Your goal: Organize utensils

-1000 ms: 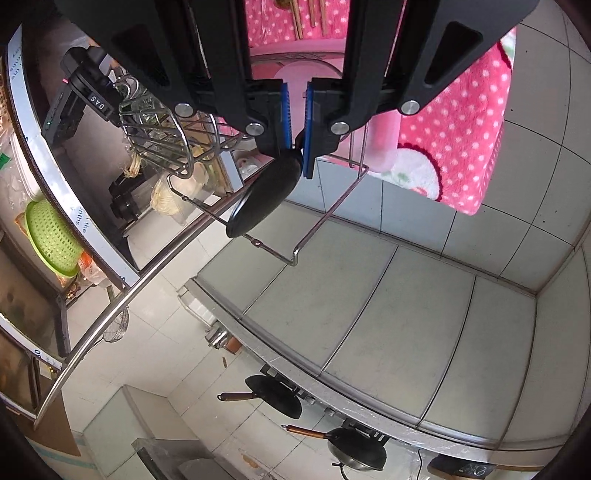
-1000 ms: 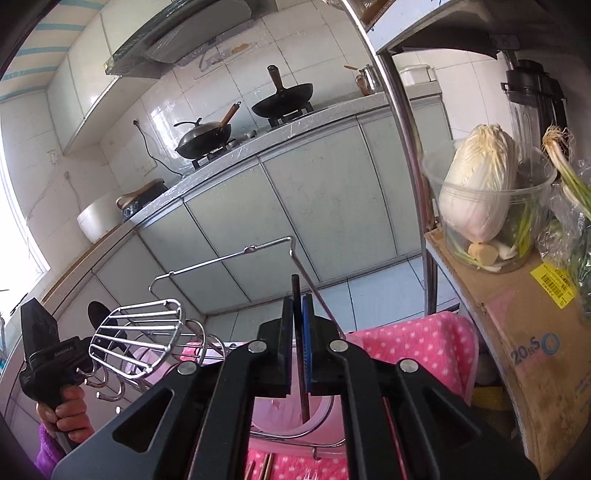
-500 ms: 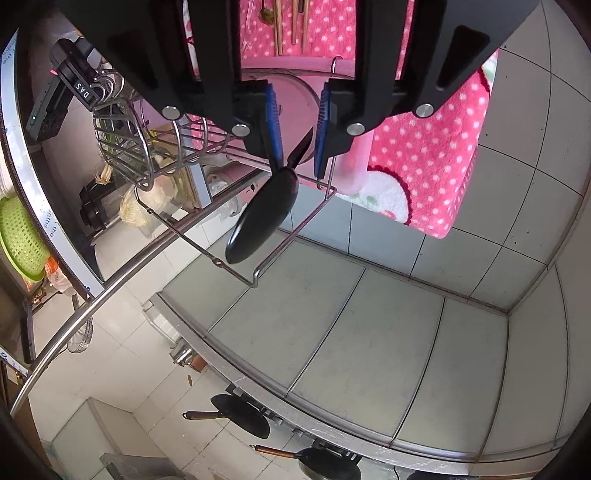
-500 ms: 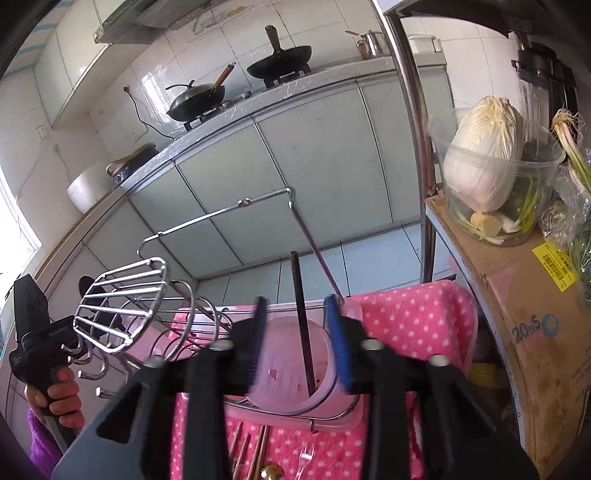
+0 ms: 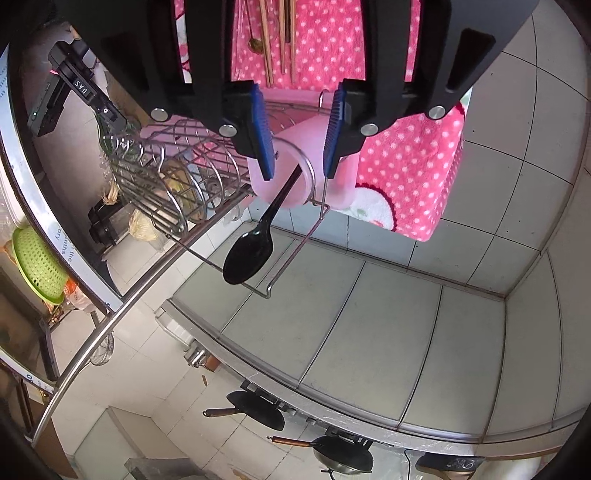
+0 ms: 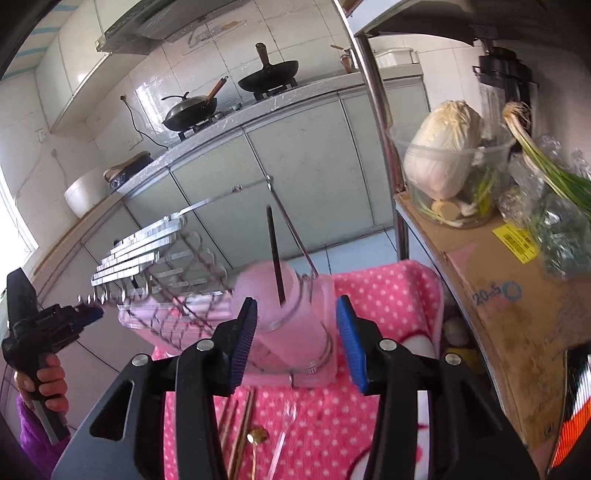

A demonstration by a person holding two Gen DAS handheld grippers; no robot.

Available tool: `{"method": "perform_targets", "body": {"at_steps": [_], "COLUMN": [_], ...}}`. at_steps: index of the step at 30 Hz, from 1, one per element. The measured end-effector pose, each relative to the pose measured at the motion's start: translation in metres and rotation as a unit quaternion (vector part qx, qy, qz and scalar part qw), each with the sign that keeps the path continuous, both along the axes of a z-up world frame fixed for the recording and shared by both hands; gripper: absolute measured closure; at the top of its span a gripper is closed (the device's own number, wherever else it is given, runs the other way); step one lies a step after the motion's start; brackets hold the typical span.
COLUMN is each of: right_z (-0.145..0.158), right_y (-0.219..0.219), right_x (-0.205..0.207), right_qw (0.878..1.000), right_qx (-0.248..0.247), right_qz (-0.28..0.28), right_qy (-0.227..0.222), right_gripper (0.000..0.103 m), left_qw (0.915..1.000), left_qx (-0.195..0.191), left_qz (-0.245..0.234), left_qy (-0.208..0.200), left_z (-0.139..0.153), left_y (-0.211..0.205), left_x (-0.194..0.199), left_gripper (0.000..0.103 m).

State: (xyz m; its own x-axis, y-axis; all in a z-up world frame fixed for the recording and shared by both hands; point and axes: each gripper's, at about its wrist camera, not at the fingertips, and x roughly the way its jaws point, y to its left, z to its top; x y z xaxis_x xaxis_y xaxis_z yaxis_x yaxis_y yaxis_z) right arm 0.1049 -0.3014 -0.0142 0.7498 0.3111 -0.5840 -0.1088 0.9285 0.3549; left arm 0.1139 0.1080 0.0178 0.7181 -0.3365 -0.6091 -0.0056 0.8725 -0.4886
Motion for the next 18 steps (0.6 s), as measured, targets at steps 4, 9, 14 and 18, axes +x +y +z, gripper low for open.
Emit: {"method": "perform_targets", "body": {"at_steps": [4, 9, 14, 18], "right_z": [-0.022, -0.052, -0.072, -0.081], "right_y": [0.001, 0.004, 0.007, 0.012], "right_x": [-0.017, -0.033, -0.039, -0.041], "right_qw": [0.999, 0.997, 0.995, 0.993], "right_qx": [-0.004, 0.003, 0.024, 0.027], "right_qz": [0.012, 0.022, 0.031, 0.044], "right_qy": [0.034, 0.072, 0.094, 0.110], "right_gripper": [0.058, 0.058, 0.058, 0.059], "left_qw": [0.9997, 0.9979, 0.9940, 0.9903], "left_qx": [0.022, 0.024, 0.032, 0.037], "left_qz": [-0.006, -0.039, -0.070, -0.089], "left_qy": [0.012, 0.046, 0.077, 0.101], "left_z": [-0.011, -0.034, -0.060, -0.079], "left_y": [-0.003, -0.013, -0.033, -0.058], "left_x": [-0.024, -0.045, -0.056, -0.054], "left_gripper": [0.077, 0.077, 0.078, 0.082]}}
